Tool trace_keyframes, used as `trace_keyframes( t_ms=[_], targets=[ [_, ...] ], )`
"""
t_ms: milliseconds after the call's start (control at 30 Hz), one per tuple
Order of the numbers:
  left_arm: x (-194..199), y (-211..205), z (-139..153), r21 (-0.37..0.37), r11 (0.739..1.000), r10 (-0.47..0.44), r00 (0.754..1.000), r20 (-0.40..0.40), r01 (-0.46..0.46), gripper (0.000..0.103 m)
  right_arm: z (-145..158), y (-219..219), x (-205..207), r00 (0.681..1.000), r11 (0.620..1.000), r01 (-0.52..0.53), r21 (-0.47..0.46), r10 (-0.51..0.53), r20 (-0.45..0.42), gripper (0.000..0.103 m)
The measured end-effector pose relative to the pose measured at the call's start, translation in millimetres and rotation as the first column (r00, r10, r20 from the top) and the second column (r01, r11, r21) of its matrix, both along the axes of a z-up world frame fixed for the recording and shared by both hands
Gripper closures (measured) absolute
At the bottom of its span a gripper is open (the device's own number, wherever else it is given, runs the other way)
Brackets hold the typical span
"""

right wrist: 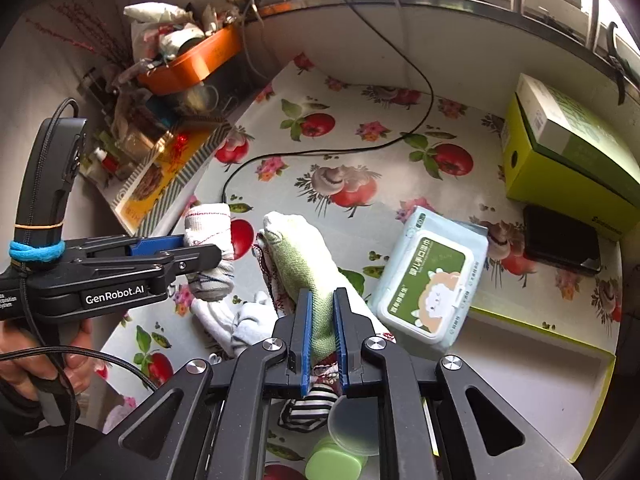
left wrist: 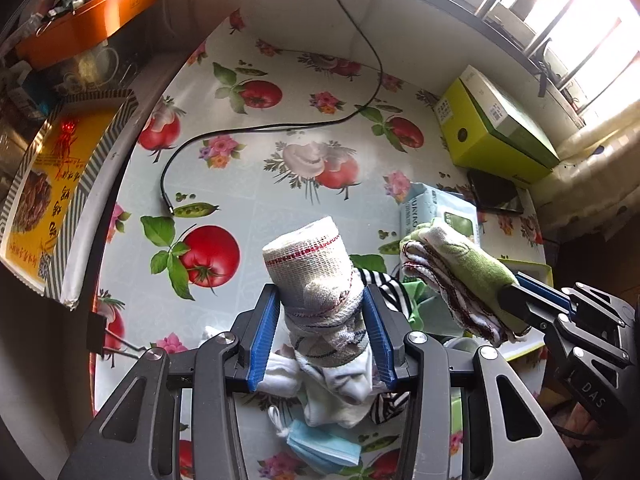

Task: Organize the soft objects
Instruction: 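Carry sock and towel into the white box tray and open both tools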

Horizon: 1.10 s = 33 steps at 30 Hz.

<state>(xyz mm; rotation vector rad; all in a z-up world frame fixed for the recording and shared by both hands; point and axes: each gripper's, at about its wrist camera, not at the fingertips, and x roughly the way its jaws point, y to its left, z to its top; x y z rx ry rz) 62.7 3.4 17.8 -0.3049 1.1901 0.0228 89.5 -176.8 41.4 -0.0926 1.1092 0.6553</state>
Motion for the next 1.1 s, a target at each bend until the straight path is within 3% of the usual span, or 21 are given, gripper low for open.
trace_keyframes(
  t_ms=[233,567,900,1100],
  targets=[
    [10.6,-43.1,15.4,0.019,0.994,-0.103,0.994,0.019,0.103,0.059,9.0,-51.2,-5.2,0.993,0.993,0.112,0.037,-0.113,0.018,0.093],
    [32.5,-106.5,20.0,0.008,0.968,-0.249,0.968,0.017,0.249,0.059,-6.6,-124.8,-3.4,0.958,0.957,0.287,0.049,-0.287,-0.010,0.093],
    [54.1,-168.2,8.4,-0.017,0.925,-0.380,0.925,-0.013,0.379,0.059,-34.4,-179.6,-3.1,0.910,0.910,0.413,0.040,-0.411,-0.057,0.093],
    [63.1,-203.8,-11.3,-0.045,0.888,-0.459,0.887,-0.054,0.457,0.059,-55.2,-202.0,-5.9,0.879,0.881,0.472,0.034,-0.467,-0.099,0.093]
  ],
)
